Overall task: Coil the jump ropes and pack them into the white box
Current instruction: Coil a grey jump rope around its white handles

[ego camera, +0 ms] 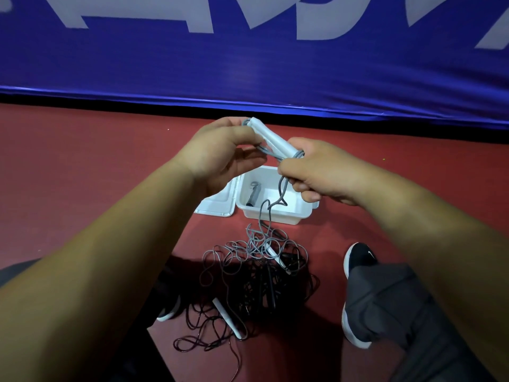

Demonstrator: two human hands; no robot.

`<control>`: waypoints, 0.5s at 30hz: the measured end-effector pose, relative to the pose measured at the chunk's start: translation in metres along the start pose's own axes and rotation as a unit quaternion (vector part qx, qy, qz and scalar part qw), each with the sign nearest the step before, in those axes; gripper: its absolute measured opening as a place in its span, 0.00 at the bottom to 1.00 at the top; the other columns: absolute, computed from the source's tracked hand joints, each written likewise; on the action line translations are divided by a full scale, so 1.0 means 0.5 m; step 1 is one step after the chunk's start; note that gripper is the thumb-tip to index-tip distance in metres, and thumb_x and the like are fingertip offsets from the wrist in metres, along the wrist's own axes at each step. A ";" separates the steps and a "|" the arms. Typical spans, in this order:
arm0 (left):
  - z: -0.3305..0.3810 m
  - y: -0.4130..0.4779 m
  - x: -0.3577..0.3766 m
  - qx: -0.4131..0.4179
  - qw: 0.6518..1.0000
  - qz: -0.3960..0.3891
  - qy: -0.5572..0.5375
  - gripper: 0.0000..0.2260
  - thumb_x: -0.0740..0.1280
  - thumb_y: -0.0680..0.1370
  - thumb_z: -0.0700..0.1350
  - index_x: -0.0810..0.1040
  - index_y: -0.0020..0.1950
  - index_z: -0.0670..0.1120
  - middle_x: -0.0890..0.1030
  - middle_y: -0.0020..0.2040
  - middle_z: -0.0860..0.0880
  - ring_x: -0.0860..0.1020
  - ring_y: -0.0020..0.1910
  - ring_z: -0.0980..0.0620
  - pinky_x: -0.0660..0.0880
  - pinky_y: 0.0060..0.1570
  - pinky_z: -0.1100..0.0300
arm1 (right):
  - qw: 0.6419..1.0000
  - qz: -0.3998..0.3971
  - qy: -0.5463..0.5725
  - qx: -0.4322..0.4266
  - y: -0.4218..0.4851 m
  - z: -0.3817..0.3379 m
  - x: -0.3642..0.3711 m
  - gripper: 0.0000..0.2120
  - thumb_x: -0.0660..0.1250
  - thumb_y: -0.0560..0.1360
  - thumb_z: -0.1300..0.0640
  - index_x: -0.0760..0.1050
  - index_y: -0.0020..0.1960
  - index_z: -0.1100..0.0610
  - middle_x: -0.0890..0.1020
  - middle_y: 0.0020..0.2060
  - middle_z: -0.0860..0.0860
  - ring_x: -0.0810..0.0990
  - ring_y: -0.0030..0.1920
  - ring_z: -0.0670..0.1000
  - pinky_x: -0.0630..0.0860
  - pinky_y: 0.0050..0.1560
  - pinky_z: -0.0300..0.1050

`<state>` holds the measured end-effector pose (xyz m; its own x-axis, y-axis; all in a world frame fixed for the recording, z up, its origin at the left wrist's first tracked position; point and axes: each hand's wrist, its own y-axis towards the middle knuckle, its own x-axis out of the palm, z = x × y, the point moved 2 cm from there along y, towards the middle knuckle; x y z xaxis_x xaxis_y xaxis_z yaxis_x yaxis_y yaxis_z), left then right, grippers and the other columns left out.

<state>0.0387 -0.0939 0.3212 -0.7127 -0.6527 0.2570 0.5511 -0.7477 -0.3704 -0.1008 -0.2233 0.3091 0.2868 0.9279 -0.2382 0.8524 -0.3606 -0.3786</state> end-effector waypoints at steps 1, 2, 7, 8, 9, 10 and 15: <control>0.001 0.001 -0.001 -0.006 1.000 -0.010 0.002 0.10 0.72 0.80 0.38 0.79 0.60 0.44 0.83 0.47 0.43 0.85 0.46 0.46 0.83 0.52 0.53 | 1.000 -0.007 0.000 -0.004 -0.002 0.000 0.001 0.06 0.64 0.79 0.65 0.73 0.53 0.56 0.70 0.31 0.52 0.64 0.28 0.49 0.61 0.26 0.42; 0.003 0.000 -0.003 -0.014 1.000 -0.023 0.008 0.12 0.74 0.79 0.43 0.80 0.62 0.46 0.83 0.47 0.45 0.85 0.47 0.48 0.84 0.51 0.52 | 1.000 -0.017 0.002 -0.008 -0.005 -0.001 0.003 0.06 0.64 0.79 0.66 0.72 0.52 0.56 0.70 0.31 0.52 0.64 0.29 0.50 0.62 0.26 0.42; 0.014 0.000 -0.011 -0.002 0.992 -0.054 0.112 0.09 0.72 0.81 0.51 0.81 0.51 0.46 0.81 0.42 0.48 0.81 0.37 0.55 0.81 0.35 0.65 | 0.999 -0.046 0.004 -0.007 -0.009 0.005 0.006 0.05 0.64 0.80 0.67 0.74 0.54 0.60 0.71 0.33 0.53 0.68 0.29 0.50 0.68 0.27 0.44; 0.013 0.001 -0.010 0.002 0.993 -0.049 0.110 0.08 0.71 0.82 0.50 0.80 0.49 0.46 0.81 0.41 0.47 0.81 0.35 0.56 0.80 0.34 0.67 | 0.999 -0.043 -0.005 -0.004 -0.007 0.006 0.002 0.06 0.65 0.80 0.66 0.74 0.56 0.61 0.72 0.33 0.53 0.70 0.30 0.50 0.71 0.28 0.45; 0.011 0.001 -0.007 0.003 0.994 -0.043 0.101 0.08 0.71 0.82 0.49 0.80 0.48 0.46 0.81 0.41 0.47 0.81 0.34 0.56 0.80 0.34 0.68 | 0.999 -0.039 -0.023 0.000 -0.005 0.006 -0.002 0.07 0.66 0.80 0.65 0.76 0.57 0.62 0.74 0.34 0.53 0.73 0.31 0.51 0.74 0.30 0.46; 0.006 0.002 -0.004 0.002 0.995 -0.036 0.088 0.08 0.71 0.82 0.48 0.80 0.47 0.45 0.80 0.41 0.47 0.82 0.34 0.56 0.80 0.35 0.68 | 0.998 -0.033 -0.052 0.002 -0.003 0.006 -0.008 0.08 0.68 0.79 0.63 0.78 0.58 0.60 0.76 0.36 0.53 0.76 0.33 0.51 0.75 0.30 0.47; -0.015 0.007 0.010 0.003 1.000 -0.005 0.031 0.08 0.71 0.83 0.45 0.79 0.48 0.41 0.80 0.39 0.46 0.85 0.37 0.52 0.82 0.41 0.65 | 0.989 0.009 -0.150 -0.012 0.000 0.005 -0.022 0.09 0.72 0.77 0.56 0.85 0.55 0.47 0.82 0.38 0.48 0.79 0.34 0.47 0.78 0.32 0.47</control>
<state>0.0338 -0.0986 0.3145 -0.7436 -0.6363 0.2051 0.5465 -0.7553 -0.3619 -0.1048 -0.2339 0.3097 0.1635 0.8504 -0.5001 0.8590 -0.3720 -0.3517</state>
